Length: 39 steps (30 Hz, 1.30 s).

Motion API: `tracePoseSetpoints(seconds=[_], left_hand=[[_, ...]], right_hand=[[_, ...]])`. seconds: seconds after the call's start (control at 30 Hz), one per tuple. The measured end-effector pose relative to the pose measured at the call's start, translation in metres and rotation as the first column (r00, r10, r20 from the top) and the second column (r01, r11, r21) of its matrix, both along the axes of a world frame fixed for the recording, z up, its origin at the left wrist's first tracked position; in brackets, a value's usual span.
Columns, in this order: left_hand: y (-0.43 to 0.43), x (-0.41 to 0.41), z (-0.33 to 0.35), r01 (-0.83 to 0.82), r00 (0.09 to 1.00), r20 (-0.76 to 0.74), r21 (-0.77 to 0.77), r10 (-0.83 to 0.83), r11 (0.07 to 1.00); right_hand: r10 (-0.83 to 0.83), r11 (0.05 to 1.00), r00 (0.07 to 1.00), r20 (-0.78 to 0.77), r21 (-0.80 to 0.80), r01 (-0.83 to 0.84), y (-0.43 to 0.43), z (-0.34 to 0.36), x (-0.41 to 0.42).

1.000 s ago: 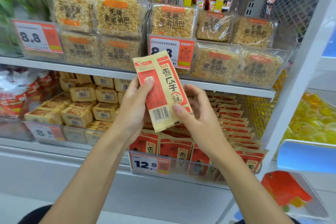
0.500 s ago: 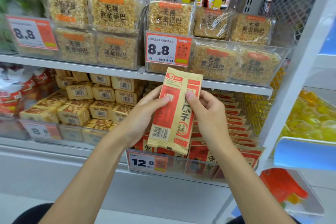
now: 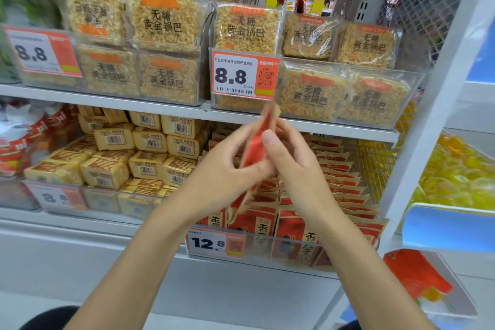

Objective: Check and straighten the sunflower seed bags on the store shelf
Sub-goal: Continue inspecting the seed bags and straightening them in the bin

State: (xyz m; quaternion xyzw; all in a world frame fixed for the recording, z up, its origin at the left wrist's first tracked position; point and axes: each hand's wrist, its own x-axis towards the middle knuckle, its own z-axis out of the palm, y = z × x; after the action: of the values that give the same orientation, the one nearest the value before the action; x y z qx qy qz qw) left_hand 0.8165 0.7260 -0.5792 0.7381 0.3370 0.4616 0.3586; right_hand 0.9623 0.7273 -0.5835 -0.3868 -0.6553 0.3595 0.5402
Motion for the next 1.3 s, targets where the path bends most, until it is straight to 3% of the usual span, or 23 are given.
tracePoseSetpoints(seconds=[0.07,0.17,0.2,0.3,0.43,0.5,0.6,0.7,0.9,1.07,1.3], left_hand=[[-0.002,0.000,0.004,0.066,0.990,-0.127,0.012,-0.063,0.998],[0.000,-0.006,0.007,0.038,0.995,0.101,-0.118,-0.026,0.992],[0.002,-0.010,0.005,0.005,0.994,0.110,-0.162,0.013,0.987],[0.006,-0.014,-0.004,0.052,0.998,0.049,-0.269,-0.040,0.962],[0.010,-0.011,-0.006,-0.062,0.997,0.042,-0.164,0.070,0.985],[0.013,-0.013,-0.005,-0.157,0.987,0.025,-0.097,0.160,0.983],[0.020,-0.026,-0.004,-0.308,0.935,-0.189,-0.012,0.300,0.951],[0.029,-0.036,-0.004,-0.373,0.855,-0.402,-0.035,0.329,0.927],[0.063,-0.023,-0.015,-0.332,0.702,-0.659,0.035,0.271,0.943],[0.081,-0.010,-0.025,-0.323,0.436,-0.888,0.002,0.151,0.946],[0.088,-0.019,-0.029,-0.260,0.406,-0.911,-0.043,0.069,0.965]], right_hand=[[0.085,0.991,0.975,-0.207,-0.081,-0.104,-0.002,0.005,0.000],[0.017,0.984,0.881,-0.473,-0.150,-0.100,0.004,0.005,0.004],[0.006,0.980,0.841,-0.540,-0.166,-0.113,0.007,0.005,0.007],[0.053,0.969,0.809,-0.586,-0.167,-0.184,0.012,0.003,0.014],[0.088,0.981,0.945,-0.314,-0.139,-0.138,0.016,0.012,0.036],[0.018,0.991,0.967,-0.253,-0.123,-0.050,0.017,0.020,0.049],[-0.169,0.985,0.960,-0.225,-0.015,0.170,0.018,0.026,0.067],[-0.258,0.952,0.963,-0.073,0.149,0.267,0.015,0.023,0.068],[-0.187,0.962,0.963,0.195,0.233,0.140,0.025,0.009,0.058],[-0.137,0.983,0.916,0.377,0.164,0.080,0.043,-0.009,0.051],[-0.002,1.000,0.857,0.515,0.022,-0.011,0.071,-0.021,0.048]])
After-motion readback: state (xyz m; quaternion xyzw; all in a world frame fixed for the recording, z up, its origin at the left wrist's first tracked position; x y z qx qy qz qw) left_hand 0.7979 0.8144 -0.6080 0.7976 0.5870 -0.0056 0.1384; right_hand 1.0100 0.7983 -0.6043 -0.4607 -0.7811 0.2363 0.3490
